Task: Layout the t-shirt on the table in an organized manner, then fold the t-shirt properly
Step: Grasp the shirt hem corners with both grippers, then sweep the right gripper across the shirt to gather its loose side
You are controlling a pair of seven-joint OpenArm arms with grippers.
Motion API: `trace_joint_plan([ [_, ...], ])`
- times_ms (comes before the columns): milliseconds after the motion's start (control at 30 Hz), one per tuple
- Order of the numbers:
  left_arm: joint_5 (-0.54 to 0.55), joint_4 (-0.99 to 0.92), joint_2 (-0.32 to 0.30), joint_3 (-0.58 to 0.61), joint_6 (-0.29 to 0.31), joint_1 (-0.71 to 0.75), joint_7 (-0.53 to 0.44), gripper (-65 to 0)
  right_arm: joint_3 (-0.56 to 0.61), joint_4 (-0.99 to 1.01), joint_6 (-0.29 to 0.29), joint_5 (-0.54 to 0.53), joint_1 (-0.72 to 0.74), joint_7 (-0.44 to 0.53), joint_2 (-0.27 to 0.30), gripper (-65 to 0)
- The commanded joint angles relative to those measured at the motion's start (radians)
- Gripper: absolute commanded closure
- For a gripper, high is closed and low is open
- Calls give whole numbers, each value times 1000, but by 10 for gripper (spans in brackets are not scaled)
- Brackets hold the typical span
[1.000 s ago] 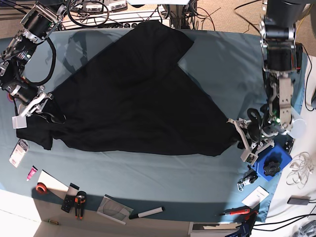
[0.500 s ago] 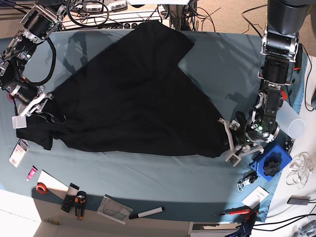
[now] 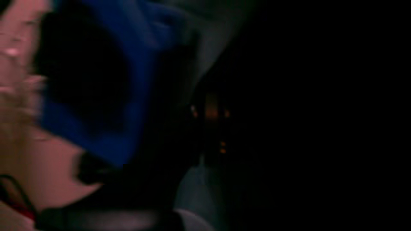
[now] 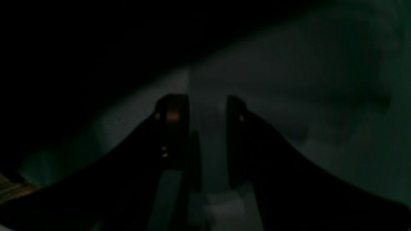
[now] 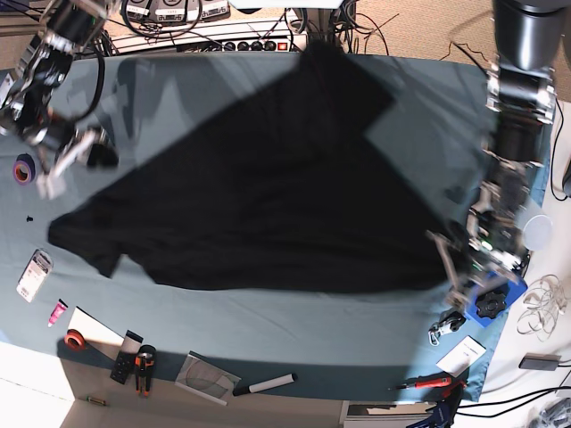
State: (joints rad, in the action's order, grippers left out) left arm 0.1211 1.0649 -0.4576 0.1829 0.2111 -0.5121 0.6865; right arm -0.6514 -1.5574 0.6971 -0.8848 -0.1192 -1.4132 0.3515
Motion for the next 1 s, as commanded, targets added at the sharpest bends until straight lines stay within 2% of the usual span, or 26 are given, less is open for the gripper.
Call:
trace_joint_plan([
  [0,11,16,-10,-5,0,-38,-2,0,-5,-16,1,-4,-4,17,23,-200],
  [100,23,16,-10,-5,-1,-36,5,0,-5,-16,1,24,-28,61,23,-200],
  [233,29,16,-11,-5,-2,-31,12,0,-2,-16,1,86,-17,193,23,-200],
  [267,29,16,-11,-5,-2,-32,21,0,-2,-16,-15,121,-4,214,23,-200],
  [400,28,16,-11,-5,-2,-31,58,0,23,5,-53,240,76,217,23,-200],
  [567,28,16,-12,-5,-2,-31,69,0,172,71,-101,346,186,225,23,-200],
  [767,28,16,-14,-5,-2,-31,108,0,382,208,-216,509,296,301,23,-200],
  [867,29,16,-26,-5,-1,-31,124,0,432,266,-252,574,349,341,23,-199],
  [967,29,16,-47,-5,-2,-31,130,0,443,326,-260,620,414,372,23,-199],
])
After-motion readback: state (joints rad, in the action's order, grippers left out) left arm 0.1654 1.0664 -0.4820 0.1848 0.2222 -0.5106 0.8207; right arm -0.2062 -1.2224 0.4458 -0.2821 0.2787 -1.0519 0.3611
